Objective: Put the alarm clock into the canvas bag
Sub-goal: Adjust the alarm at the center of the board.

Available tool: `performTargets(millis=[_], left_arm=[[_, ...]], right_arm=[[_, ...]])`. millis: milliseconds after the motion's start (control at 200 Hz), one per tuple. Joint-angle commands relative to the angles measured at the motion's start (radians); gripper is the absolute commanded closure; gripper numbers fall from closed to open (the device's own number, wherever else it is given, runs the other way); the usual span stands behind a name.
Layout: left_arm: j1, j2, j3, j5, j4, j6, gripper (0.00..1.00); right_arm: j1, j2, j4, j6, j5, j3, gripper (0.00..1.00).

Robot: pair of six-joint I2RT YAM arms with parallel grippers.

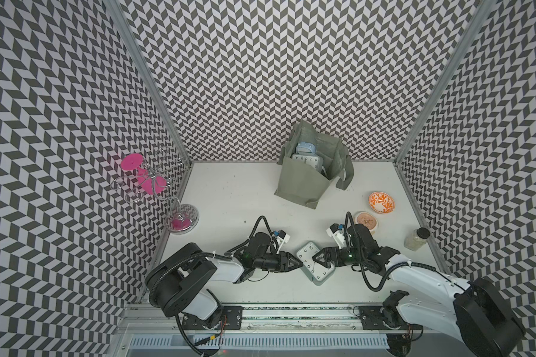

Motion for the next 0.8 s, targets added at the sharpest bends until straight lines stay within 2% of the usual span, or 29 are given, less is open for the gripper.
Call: performTargets(millis=[0, 145, 275, 466, 616, 796], left_arm=[[-0.002, 0.011, -0.011, 0.002, -0.016, 0.006, 0.55], [-0.004, 0.049, -0.016, 0.015, 0.052, -0.016, 0.55], [-0.003, 0.092, -0.012, 0.04, 0.206, -0.06, 0.56], [0.0, 0.119, 0.014, 0.028, 0.284, -0.09, 0.59], [0.037, 0.105, 0.019, -0.007, 0.282, -0.093, 0.62], [0.074, 0.109, 0.069, 0.013, 0.258, -0.072, 0.63]], right_arm=[[-0.006, -0.007, 0.035, -0.009, -0.015, 0.0, 0.01], [-0.006, -0.014, 0.034, -0.009, -0.021, -0.006, 0.01], [-0.006, -0.008, 0.06, -0.01, -0.054, -0.019, 0.04], [-0.004, 0.002, 0.088, -0.013, -0.098, -0.026, 0.08], [-0.004, 0.015, 0.115, -0.014, -0.138, -0.015, 0.09], [0.0, 0.056, 0.183, 0.014, -0.176, 0.008, 0.12]])
